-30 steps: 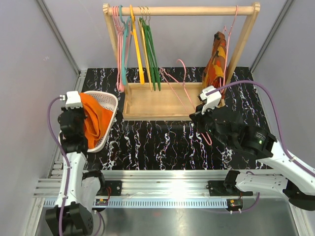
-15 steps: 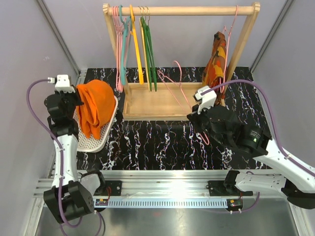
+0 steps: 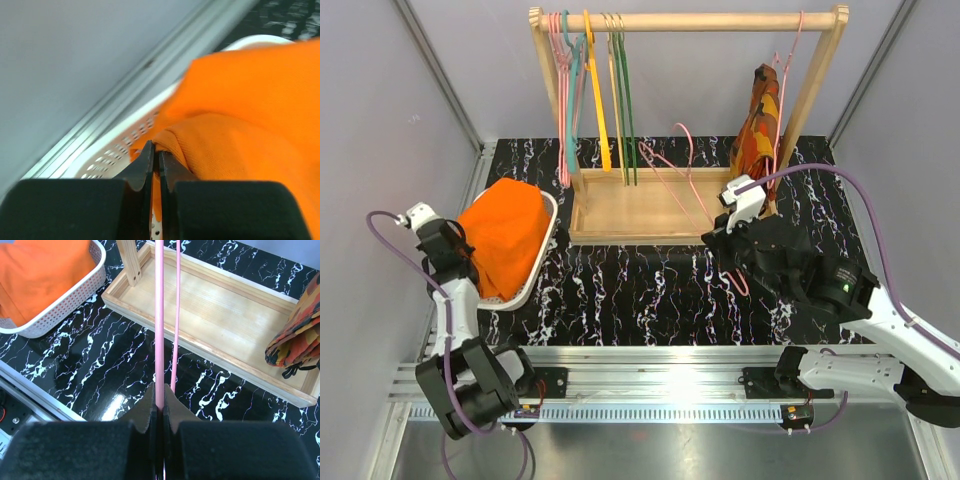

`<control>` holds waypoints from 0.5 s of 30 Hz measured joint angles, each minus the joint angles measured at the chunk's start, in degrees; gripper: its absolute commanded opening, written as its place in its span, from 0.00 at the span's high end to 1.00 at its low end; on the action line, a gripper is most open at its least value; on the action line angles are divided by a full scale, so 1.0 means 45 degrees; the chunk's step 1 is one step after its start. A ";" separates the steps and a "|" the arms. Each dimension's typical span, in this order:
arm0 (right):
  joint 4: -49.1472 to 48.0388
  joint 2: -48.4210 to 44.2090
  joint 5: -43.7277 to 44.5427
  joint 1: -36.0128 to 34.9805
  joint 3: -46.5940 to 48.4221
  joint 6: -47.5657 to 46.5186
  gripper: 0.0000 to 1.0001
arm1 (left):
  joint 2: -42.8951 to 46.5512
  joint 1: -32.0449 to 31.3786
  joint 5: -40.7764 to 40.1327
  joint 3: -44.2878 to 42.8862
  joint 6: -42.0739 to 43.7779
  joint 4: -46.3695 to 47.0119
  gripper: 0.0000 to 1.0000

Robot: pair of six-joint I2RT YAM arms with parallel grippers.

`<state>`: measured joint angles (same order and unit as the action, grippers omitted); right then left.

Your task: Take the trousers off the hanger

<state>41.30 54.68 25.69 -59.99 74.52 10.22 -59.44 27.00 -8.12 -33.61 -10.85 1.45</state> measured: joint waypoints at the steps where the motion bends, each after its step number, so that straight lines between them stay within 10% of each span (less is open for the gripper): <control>1: -0.0005 0.0005 -0.0039 0.0000 0.0000 0.0000 1.00 | -0.0282 0.0160 -0.0345 -0.0364 -0.0131 -0.0486 0.74; 5: -0.0005 0.0015 -0.0214 0.0000 0.0000 0.0000 1.00 | -0.0797 0.0554 -0.1506 -0.1088 -0.0714 -0.2113 0.56; 7: 0.0000 0.0015 -0.0277 0.0000 0.0000 -0.0005 1.00 | -0.0811 0.0607 -0.1734 -0.1248 -0.0869 -0.2866 0.01; 15: 0.0005 -0.0015 -0.0277 0.0000 0.0000 -0.0044 1.00 | 0.0180 0.0704 -0.1987 -0.2341 -0.1885 -0.5887 0.01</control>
<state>41.32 54.61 24.45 -59.99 74.52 10.02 -58.63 30.17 -17.06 -44.14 -19.33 -25.04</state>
